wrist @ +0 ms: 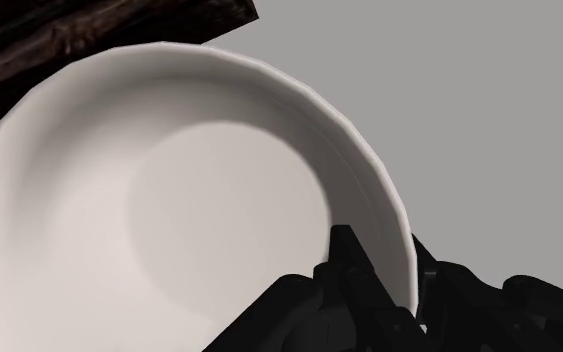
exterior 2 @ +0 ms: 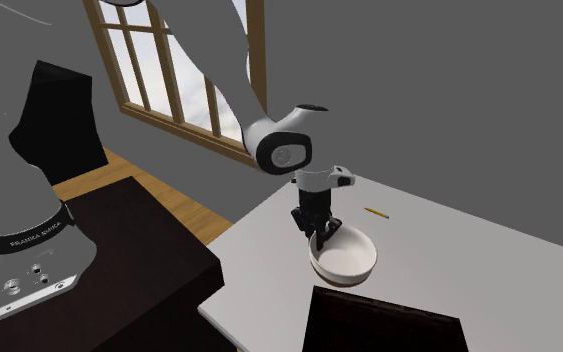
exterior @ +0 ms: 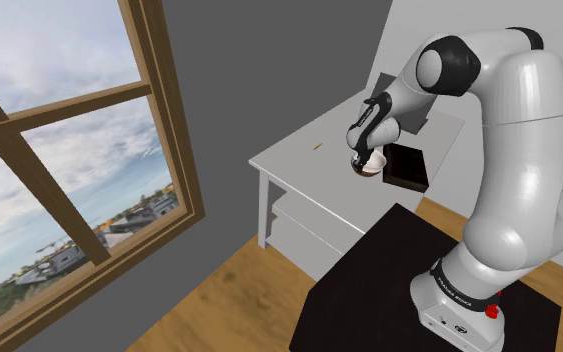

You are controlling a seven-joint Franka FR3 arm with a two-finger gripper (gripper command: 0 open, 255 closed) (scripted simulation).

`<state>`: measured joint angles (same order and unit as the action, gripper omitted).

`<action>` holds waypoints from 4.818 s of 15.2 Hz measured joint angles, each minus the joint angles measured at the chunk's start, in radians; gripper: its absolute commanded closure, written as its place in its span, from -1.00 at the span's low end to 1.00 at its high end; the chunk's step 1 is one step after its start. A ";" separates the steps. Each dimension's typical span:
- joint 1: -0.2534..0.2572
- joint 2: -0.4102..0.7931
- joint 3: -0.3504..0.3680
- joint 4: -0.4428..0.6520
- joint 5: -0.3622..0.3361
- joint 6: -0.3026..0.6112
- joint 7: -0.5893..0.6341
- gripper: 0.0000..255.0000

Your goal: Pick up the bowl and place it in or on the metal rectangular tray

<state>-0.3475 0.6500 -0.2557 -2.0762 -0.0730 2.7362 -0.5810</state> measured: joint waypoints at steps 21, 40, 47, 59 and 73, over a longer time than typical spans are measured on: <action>0.038 -0.249 -0.045 -0.044 -0.042 -0.201 -0.008 1.00; -0.270 -0.175 -0.076 0.077 0.052 -0.196 -0.407 1.00; -0.286 -0.103 -0.059 0.078 0.071 -0.126 -0.412 1.00; -0.302 -0.027 -0.038 0.097 0.090 -0.066 -0.415 1.00; -0.266 -0.135 -0.067 0.063 0.062 -0.142 -0.397 -1.00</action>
<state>-0.6131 0.5154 -0.3229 -2.0136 -0.0111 2.5941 -0.9776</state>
